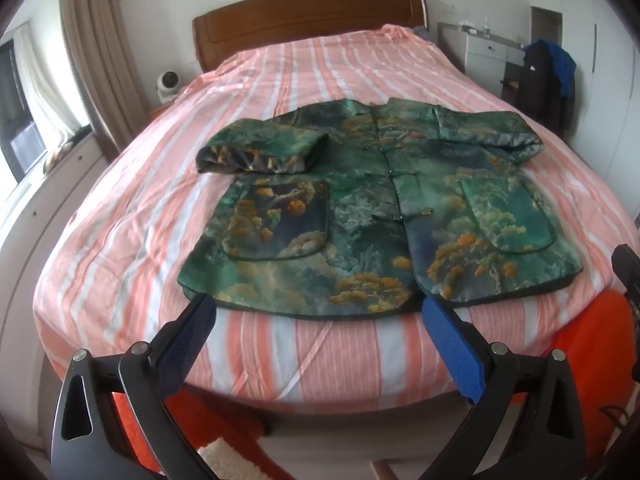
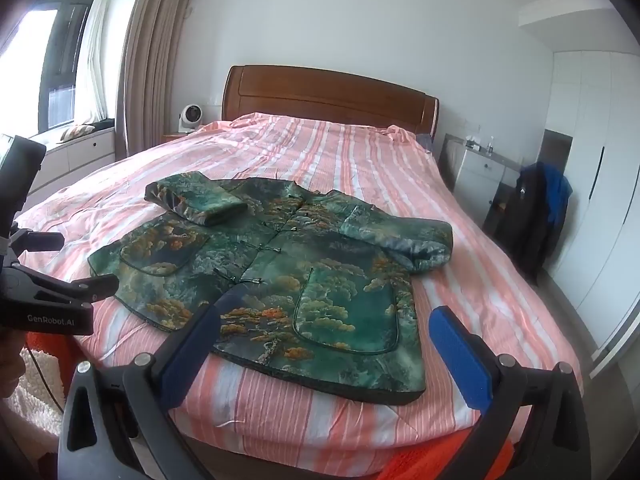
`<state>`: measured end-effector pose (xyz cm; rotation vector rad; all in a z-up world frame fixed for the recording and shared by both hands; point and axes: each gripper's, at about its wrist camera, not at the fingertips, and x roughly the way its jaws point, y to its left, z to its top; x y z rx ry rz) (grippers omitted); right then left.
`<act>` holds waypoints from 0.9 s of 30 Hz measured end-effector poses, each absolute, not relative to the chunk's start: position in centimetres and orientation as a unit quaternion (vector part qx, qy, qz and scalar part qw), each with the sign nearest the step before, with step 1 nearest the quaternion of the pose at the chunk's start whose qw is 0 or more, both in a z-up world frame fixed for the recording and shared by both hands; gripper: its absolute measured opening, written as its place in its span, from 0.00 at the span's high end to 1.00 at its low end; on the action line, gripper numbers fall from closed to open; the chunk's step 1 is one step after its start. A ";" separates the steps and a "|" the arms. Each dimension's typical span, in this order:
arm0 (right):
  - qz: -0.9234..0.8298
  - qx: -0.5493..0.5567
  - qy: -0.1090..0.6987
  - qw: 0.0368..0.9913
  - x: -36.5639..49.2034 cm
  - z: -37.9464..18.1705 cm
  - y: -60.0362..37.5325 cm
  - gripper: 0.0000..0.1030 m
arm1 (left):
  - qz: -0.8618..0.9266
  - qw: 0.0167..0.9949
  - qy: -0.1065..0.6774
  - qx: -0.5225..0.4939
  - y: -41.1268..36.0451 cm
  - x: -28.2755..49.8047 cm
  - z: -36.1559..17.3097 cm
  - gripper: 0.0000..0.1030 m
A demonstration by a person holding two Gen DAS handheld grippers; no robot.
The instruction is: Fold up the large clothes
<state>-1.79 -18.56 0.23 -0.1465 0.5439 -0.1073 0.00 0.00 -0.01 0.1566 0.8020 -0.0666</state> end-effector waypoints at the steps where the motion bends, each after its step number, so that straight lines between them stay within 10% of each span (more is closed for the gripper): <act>1: -0.053 -0.073 0.268 0.959 -1.8 0.2 -18.5 0.00 | -0.032 0.917 0.390 0.077 0.0 0.0 0.0 0.00; 27: -0.056 -0.070 0.268 0.959 -1.8 -0.1 -18.7 0.00 | -0.039 0.922 0.379 0.070 -0.1 -0.3 -0.1 0.00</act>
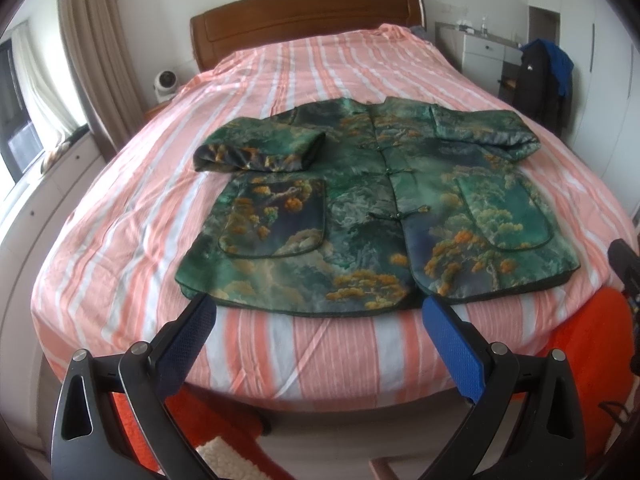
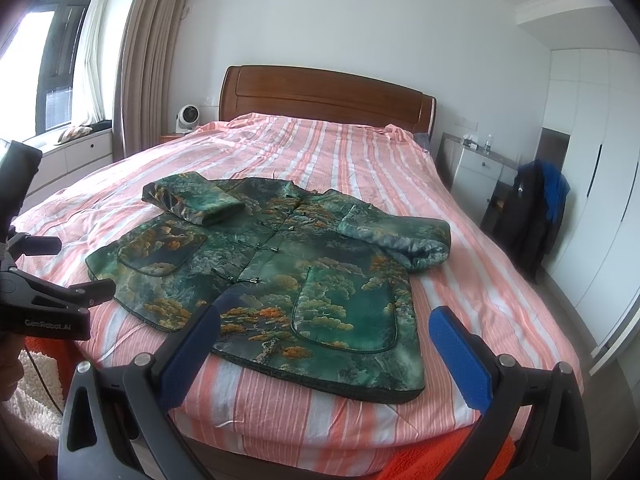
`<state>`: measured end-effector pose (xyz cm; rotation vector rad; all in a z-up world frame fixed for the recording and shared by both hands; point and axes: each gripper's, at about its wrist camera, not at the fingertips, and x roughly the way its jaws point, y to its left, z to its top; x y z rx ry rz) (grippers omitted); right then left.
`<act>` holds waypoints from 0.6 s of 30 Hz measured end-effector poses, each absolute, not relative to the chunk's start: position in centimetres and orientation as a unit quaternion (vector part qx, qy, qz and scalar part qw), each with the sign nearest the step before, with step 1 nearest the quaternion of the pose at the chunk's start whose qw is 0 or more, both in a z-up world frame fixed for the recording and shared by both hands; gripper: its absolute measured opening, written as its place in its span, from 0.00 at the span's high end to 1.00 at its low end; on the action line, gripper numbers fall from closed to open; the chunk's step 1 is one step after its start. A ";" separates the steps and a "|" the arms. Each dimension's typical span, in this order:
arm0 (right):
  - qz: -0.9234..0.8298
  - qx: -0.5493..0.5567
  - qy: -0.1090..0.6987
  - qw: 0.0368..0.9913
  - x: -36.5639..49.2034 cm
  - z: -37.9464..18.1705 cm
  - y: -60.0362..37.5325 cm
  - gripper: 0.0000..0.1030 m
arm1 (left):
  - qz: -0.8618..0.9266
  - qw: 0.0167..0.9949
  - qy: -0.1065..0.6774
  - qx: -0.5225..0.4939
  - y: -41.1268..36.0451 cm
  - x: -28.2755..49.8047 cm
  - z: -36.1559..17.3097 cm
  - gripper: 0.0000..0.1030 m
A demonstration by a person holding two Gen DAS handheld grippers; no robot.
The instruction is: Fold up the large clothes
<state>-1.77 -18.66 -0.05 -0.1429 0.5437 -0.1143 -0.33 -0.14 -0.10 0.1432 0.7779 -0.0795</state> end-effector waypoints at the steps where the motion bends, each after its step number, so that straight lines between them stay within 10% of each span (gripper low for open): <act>1: -0.056 -0.071 0.268 0.959 -1.8 0.0 -18.6 0.00 | -0.041 0.924 0.375 0.067 0.0 -0.4 0.0 0.00; 18: -0.058 -0.061 0.262 0.961 -2.2 0.0 -19.0 0.00 | -0.058 0.921 0.380 0.064 -0.8 -0.6 0.4 0.00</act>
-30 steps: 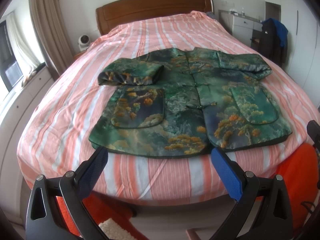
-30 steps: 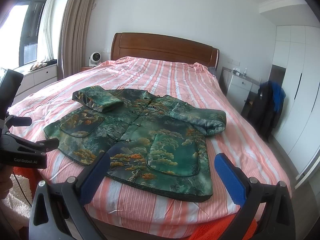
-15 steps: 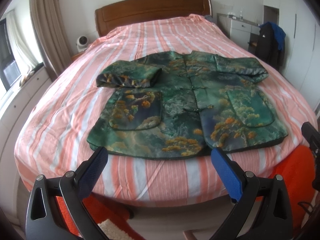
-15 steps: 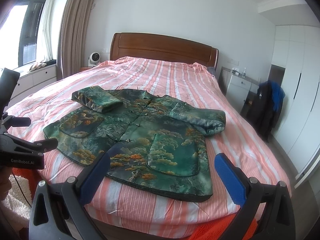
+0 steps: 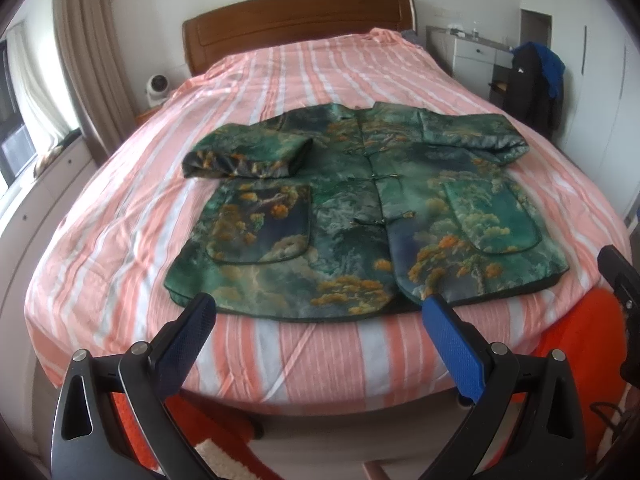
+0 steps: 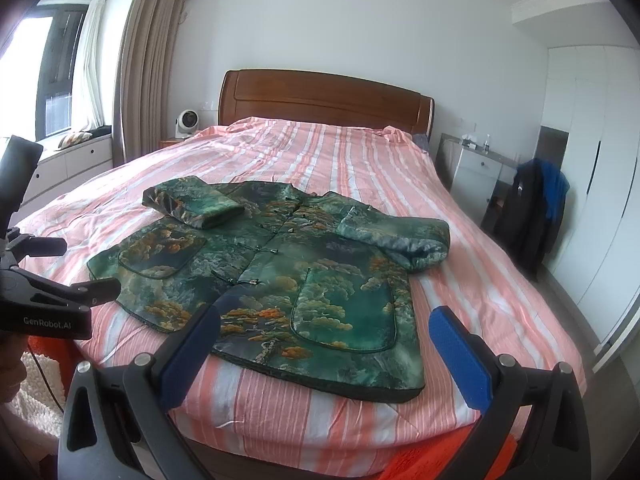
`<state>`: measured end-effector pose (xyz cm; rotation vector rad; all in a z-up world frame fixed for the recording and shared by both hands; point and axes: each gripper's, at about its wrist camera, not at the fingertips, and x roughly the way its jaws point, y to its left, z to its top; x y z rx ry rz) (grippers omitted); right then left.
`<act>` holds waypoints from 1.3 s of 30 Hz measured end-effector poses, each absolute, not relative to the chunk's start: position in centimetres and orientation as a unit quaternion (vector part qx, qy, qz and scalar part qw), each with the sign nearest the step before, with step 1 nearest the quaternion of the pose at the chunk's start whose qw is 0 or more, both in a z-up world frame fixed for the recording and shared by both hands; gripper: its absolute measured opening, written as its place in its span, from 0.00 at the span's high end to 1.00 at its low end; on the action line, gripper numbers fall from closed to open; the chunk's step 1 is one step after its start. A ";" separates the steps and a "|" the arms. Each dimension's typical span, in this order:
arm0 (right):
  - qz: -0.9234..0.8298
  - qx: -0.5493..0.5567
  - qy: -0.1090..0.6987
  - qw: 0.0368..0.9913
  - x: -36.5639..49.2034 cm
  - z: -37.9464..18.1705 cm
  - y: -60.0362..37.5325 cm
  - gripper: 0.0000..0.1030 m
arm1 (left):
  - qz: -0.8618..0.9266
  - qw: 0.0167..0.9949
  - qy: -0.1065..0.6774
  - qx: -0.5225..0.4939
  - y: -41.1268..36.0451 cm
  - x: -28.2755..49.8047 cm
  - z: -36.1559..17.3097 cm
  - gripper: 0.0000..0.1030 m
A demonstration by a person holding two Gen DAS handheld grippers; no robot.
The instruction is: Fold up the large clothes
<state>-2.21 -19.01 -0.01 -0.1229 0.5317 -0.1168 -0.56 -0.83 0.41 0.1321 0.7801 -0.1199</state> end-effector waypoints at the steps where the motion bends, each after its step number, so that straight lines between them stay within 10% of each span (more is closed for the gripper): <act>1: -0.058 -0.062 0.263 0.961 -2.2 0.0 -19.0 0.00 | -0.058 0.921 0.378 0.068 -0.9 -0.6 0.4 0.00; 39: -0.045 -0.055 0.273 0.959 -1.5 -0.4 -19.4 0.00 | -0.044 0.921 0.384 0.046 3.9 4.0 -0.4 0.00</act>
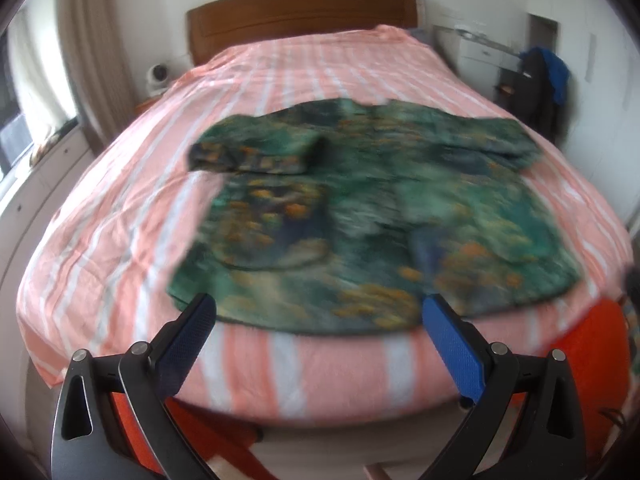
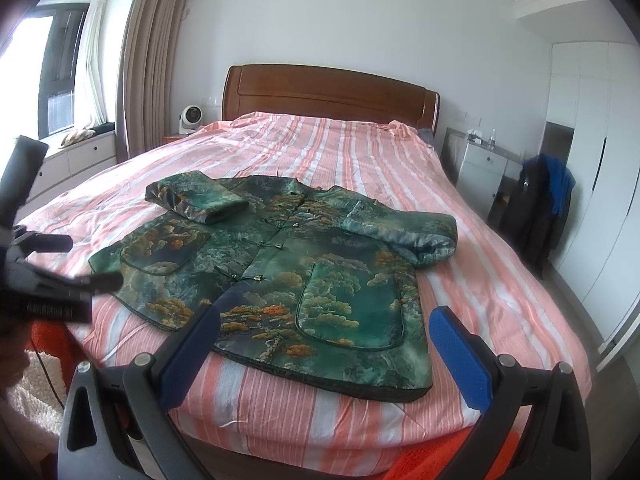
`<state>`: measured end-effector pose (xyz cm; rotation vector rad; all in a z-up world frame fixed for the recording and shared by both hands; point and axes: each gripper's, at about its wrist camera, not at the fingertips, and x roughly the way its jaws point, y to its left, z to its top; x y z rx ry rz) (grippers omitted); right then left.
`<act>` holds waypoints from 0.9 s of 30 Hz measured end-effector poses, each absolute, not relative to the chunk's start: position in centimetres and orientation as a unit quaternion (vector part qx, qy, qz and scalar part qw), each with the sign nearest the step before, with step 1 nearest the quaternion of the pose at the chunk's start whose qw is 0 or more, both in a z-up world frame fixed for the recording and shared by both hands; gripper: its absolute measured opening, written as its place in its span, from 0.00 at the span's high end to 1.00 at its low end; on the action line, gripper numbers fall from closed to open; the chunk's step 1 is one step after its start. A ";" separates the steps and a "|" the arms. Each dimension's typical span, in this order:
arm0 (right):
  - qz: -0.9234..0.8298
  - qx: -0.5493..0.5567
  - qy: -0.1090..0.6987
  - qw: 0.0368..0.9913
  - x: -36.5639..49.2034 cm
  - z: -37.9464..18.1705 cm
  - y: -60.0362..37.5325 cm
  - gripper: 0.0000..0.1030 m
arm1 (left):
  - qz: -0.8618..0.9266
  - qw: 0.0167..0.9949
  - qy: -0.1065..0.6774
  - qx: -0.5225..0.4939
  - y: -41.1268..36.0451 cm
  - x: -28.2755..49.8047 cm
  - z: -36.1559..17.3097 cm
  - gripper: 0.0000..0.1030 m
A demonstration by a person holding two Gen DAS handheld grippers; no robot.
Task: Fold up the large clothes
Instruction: 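Grasp the jacket's side edge with the left tool while the right tool grasps beside it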
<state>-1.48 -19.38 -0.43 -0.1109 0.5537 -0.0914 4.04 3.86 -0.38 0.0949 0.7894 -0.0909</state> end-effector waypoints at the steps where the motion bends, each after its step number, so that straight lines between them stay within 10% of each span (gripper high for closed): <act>1: -0.042 -0.044 0.275 0.960 -1.3 -0.4 -20.0 0.00 | -0.039 0.920 0.389 0.033 5.6 5.6 -0.6 0.00; 14: -0.011 0.186 0.455 0.871 6.4 -10.2 -36.8 0.00 | -0.086 0.804 0.586 -0.058 18.1 20.2 -12.4 0.01; 15: -0.008 0.191 0.464 0.865 6.8 -11.0 -37.2 0.00 | -0.090 0.802 0.588 -0.063 17.9 20.0 -12.7 0.05; 18: 0.004 0.200 0.504 0.840 8.3 -13.7 -37.7 0.01 | -0.112 0.795 0.591 -0.085 17.2 19.0 -12.8 0.60; 19: 0.009 0.208 0.516 0.831 8.6 -14.5 -37.8 0.05 | -0.107 0.796 0.590 -0.078 17.0 18.6 -12.6 0.85; 25: 0.015 0.193 0.535 0.822 9.5 -14.5 -38.5 0.81 | -0.116 0.811 0.572 -0.042 14.9 14.4 -10.0 0.89; 27: 0.003 0.169 0.531 0.830 9.4 -13.1 -39.0 0.83 | -0.133 0.807 0.573 -0.048 14.4 12.7 -9.6 0.89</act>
